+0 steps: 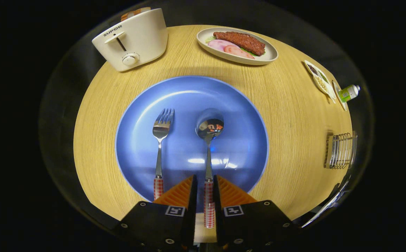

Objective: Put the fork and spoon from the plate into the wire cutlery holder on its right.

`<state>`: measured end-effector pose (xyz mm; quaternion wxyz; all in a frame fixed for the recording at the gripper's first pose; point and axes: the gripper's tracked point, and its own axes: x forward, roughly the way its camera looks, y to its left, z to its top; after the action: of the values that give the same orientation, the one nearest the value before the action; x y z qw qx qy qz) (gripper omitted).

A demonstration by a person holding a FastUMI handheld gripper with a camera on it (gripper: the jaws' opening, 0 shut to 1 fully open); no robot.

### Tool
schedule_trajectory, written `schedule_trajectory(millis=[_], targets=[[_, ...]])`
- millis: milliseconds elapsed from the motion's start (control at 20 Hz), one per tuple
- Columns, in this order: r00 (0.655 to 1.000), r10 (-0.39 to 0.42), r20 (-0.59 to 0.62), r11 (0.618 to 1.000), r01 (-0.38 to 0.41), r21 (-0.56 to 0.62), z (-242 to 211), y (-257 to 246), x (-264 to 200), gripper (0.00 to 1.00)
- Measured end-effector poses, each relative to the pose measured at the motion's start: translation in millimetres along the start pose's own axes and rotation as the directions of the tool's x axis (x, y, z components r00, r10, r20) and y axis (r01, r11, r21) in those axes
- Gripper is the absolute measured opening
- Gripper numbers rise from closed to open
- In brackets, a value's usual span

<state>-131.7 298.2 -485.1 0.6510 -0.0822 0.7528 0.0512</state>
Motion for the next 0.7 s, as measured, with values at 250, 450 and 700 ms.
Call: schedule_trajectory(millis=[250, 450, 700], targets=[[0.999, 0.025, -0.037, 1.0, -0.024, 0.004, -6, 3, -1, 0.1], [0.999, 0.029, 0.022, 0.998, -0.03, 0.056, 3, -2, -19, 0.07], [0.995, -0.052, 0.087, 0.989, 0.039, 0.142, 12, -48, -63, 0.07]])
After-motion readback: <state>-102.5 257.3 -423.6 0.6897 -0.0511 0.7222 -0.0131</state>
